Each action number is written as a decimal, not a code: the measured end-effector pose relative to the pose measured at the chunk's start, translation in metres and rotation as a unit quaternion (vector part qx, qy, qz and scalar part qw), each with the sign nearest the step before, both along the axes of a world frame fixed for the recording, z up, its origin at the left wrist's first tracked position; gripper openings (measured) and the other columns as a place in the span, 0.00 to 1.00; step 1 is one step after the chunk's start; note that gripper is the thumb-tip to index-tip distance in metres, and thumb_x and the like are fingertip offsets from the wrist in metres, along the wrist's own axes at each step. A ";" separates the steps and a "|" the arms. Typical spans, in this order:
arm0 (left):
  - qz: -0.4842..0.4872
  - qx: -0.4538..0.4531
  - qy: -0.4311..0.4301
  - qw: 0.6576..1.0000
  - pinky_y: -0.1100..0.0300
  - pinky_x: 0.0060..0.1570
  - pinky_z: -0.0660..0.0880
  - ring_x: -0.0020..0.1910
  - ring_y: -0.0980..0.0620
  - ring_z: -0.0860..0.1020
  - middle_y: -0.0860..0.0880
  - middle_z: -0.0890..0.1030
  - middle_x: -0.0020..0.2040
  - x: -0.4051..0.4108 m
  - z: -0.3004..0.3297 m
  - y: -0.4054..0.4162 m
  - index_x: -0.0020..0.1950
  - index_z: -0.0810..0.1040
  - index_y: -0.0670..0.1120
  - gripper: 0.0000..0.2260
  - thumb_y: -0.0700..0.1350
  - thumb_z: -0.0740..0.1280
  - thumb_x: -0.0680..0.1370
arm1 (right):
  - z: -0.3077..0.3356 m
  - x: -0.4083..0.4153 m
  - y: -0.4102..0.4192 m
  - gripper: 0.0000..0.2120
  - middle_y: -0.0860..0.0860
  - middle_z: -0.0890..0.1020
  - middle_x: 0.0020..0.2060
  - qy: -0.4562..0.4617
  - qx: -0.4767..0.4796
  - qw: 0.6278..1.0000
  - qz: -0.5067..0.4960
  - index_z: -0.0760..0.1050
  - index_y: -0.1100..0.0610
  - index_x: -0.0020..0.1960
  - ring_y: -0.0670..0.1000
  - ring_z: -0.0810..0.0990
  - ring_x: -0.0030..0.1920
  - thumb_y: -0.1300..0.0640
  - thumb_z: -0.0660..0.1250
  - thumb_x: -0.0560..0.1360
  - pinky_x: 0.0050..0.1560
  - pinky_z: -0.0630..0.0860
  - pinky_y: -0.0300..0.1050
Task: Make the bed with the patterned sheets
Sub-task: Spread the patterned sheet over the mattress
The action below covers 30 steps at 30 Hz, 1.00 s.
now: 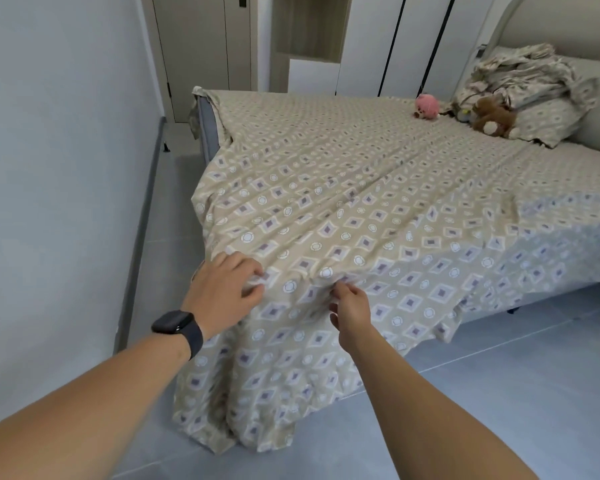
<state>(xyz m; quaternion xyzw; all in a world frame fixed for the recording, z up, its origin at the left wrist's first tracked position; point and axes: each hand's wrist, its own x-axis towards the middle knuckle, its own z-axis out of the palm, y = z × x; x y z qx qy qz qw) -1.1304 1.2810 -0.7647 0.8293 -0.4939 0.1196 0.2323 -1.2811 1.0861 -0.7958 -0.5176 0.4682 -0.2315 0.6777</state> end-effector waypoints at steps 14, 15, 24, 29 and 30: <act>0.028 0.004 0.037 0.999 0.52 0.45 0.70 0.47 0.48 0.74 0.53 0.79 0.43 0.005 0.005 -0.010 0.45 0.76 0.50 0.08 0.50 0.65 0.82 | 0.009 -0.004 0.008 0.10 0.52 0.73 0.38 0.039 -0.112 0.993 -0.010 0.69 0.59 0.44 0.53 0.70 0.40 0.57 0.57 0.83 0.40 0.67 0.46; 0.021 -0.001 0.046 0.999 0.53 0.45 0.70 0.46 0.49 0.73 0.55 0.78 0.43 0.006 0.005 -0.007 0.46 0.76 0.51 0.08 0.53 0.65 0.82 | 0.012 -0.003 0.013 0.10 0.52 0.71 0.36 0.040 -0.138 0.990 -0.011 0.67 0.58 0.42 0.53 0.68 0.40 0.58 0.56 0.82 0.41 0.66 0.48; 0.023 -0.020 0.050 0.998 0.53 0.38 0.67 0.40 0.46 0.75 0.54 0.74 0.38 0.011 0.014 -0.007 0.40 0.74 0.47 0.09 0.42 0.69 0.80 | 0.077 0.002 0.034 0.12 0.46 0.62 0.30 -0.058 -0.319 0.946 0.007 0.59 0.55 0.38 0.45 0.59 0.30 0.61 0.55 0.79 0.32 0.59 0.41; 0.146 -0.121 0.094 0.977 0.48 0.43 0.74 0.46 0.47 0.76 0.52 0.78 0.50 0.029 0.044 0.002 0.45 0.74 0.47 0.08 0.36 0.60 0.80 | 0.067 -0.004 0.028 0.14 0.46 0.67 0.32 -0.070 -0.304 0.947 0.079 0.65 0.56 0.39 0.43 0.63 0.31 0.57 0.59 0.84 0.33 0.64 0.35; 0.155 -0.117 0.087 0.977 0.49 0.43 0.74 0.46 0.46 0.77 0.51 0.79 0.51 0.030 0.045 0.003 0.47 0.75 0.47 0.08 0.36 0.60 0.80 | 0.065 -0.002 0.027 0.14 0.45 0.69 0.33 -0.058 -0.294 0.949 0.093 0.67 0.56 0.40 0.42 0.66 0.31 0.55 0.60 0.84 0.34 0.65 0.34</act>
